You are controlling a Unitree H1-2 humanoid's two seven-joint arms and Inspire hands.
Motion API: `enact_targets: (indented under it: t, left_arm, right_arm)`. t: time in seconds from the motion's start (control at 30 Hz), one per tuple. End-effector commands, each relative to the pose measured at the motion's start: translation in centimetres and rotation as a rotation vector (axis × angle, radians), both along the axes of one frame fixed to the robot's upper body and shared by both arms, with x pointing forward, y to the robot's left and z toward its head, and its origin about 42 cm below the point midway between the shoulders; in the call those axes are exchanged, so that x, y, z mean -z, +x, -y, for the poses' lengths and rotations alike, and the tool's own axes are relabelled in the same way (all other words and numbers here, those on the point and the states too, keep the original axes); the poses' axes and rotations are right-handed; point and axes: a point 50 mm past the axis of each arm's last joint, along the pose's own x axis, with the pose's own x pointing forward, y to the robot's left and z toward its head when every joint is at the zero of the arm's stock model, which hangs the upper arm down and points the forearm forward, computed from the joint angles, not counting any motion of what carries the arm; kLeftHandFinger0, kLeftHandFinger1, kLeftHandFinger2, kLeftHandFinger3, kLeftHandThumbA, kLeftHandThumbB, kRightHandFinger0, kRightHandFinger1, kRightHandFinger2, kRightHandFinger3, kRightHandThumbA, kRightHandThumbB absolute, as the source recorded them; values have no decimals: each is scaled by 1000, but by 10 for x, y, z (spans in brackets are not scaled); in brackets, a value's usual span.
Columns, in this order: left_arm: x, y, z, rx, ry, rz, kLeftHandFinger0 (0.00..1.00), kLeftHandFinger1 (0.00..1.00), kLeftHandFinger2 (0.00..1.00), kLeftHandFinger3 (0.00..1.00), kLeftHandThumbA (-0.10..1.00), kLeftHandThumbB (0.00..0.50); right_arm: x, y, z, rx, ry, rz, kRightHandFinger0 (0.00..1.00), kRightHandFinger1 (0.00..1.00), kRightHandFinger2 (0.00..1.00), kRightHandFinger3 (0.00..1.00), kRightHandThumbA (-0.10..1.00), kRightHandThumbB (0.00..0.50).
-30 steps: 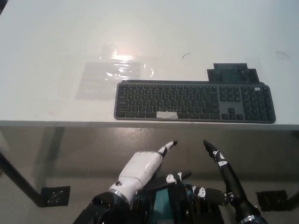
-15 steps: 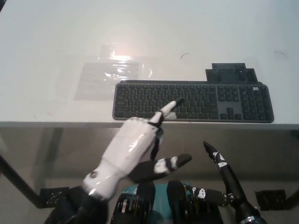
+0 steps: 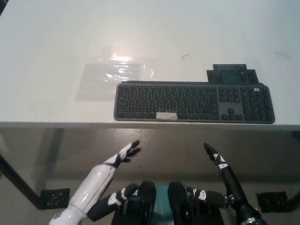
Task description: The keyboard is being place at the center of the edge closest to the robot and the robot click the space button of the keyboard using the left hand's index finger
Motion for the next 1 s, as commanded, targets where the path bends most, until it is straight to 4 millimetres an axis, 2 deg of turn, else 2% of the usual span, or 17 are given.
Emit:
enact_targets:
  t: [0.0, 0.17, 0.23, 0.27, 0.3, 0.33, 0.4, 0.57, 0.73, 0.97]
  left_arm:
    - [21, 3, -21, 48, -121, 19, 1000, 1000, 1000, 1000, 1000, 428]
    - [54, 13, -28, -13, -138, -104, 1000, 1000, 1000, 1000, 1000, 472]
    - [66, 16, -31, -33, -162, -133, 1000, 1000, 1000, 1000, 1000, 459]
    - [68, 16, -32, -38, -169, -142, 1000, 1000, 1000, 1000, 1000, 434]
    - [75, 19, -34, -54, -192, -177, 1000, 1000, 1000, 1000, 1000, 469]
    - [78, 21, -35, -66, -203, -189, 1000, 1000, 1000, 1000, 1000, 471]
    - [83, 24, -39, -81, -211, -191, 1000, 1000, 1000, 1000, 1000, 438]
    - [86, 34, -44, -101, -207, -181, 1000, 1000, 1000, 1000, 1000, 425]
    - [86, 33, -42, -101, -198, -182, 1000, 1000, 1000, 1000, 1000, 385]
    - [87, 33, -39, -108, -189, -178, 1000, 1000, 1000, 1000, 1000, 373]
  right_arm:
    - [-11, 5, -6, -26, 57, 77, 1000, 1000, 1000, 1000, 1000, 409]
    - [-10, 3, -6, -26, 61, 72, 1000, 1000, 1000, 1000, 1000, 426]
    - [-10, 2, -6, -28, 64, 73, 1000, 1000, 1000, 1000, 1000, 418]
    - [-10, 2, -6, -29, 66, 72, 1000, 1000, 1000, 1000, 1000, 420]
    - [-10, 2, -6, -30, 69, 72, 1000, 1000, 1000, 1000, 1000, 423]
    - [-10, 2, -7, -31, 71, 74, 1000, 1000, 1000, 1000, 1000, 424]
    - [-10, 2, -6, -33, 76, 79, 1000, 1000, 1000, 1000, 1000, 423]
    - [-14, 6, -7, -30, 67, 86, 1000, 1000, 1000, 1000, 1000, 440]
    - [-16, 6, -7, -32, 72, 89, 1000, 1000, 1000, 1000, 1000, 440]
    - [-16, 8, -8, -37, 77, 90, 1000, 1000, 1000, 1000, 1000, 430]
